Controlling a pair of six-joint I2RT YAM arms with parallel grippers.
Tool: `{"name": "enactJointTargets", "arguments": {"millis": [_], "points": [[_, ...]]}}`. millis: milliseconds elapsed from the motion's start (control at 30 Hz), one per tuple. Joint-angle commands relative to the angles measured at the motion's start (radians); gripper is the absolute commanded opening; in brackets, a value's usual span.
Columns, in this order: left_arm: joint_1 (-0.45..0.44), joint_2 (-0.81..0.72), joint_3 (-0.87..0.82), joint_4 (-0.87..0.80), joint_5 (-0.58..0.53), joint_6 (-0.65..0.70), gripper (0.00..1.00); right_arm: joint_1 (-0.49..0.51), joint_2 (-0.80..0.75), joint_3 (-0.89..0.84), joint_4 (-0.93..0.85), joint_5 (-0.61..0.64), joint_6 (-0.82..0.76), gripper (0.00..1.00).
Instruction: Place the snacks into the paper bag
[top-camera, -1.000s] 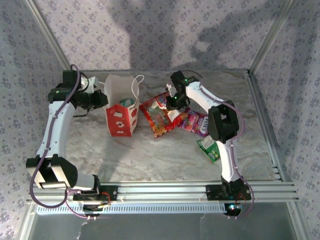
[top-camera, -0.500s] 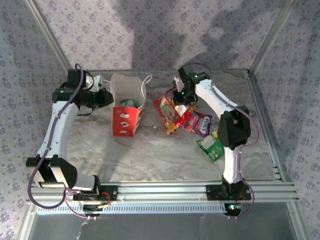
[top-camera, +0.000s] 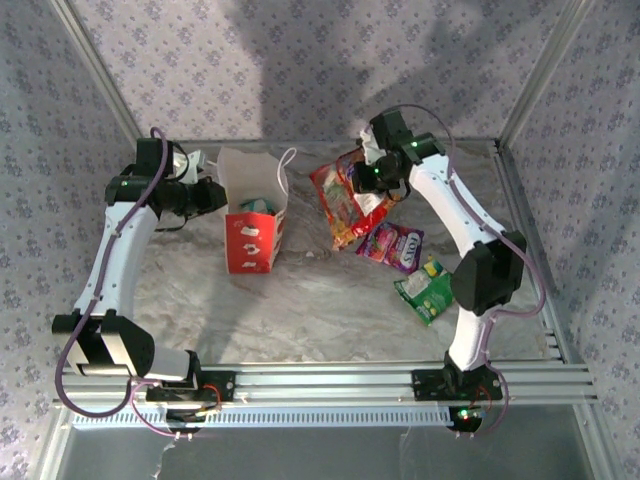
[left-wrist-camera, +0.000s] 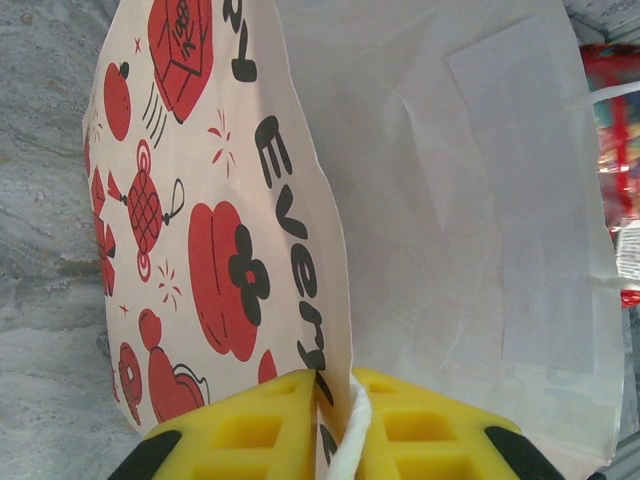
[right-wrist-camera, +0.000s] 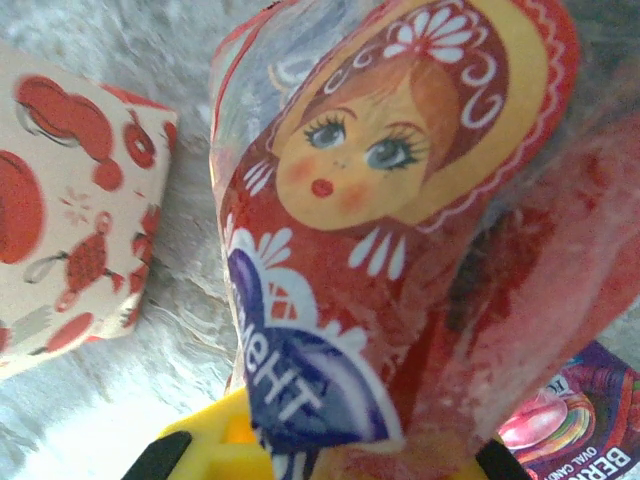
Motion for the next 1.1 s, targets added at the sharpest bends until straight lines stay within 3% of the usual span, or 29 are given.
{"name": "enactJointTargets", "arguments": {"millis": [0,333,700,1067], "points": [[-0.004,-0.030,-0.006,-0.013,-0.008,0.009,0.19,0.012,-0.101,0.118,0.074,-0.043,0.045,0.00],[0.032,-0.056,-0.011,-0.036,-0.056,0.030,0.29,0.049,-0.124,0.305,0.099,-0.064,0.105,0.00],[0.084,-0.045,-0.023,-0.030,-0.055,0.043,0.32,0.104,-0.113,0.515,0.100,-0.031,0.124,0.00],[0.104,-0.054,-0.045,0.021,-0.027,0.028,0.31,0.198,-0.098,0.609,0.256,-0.027,0.168,0.00]]}}
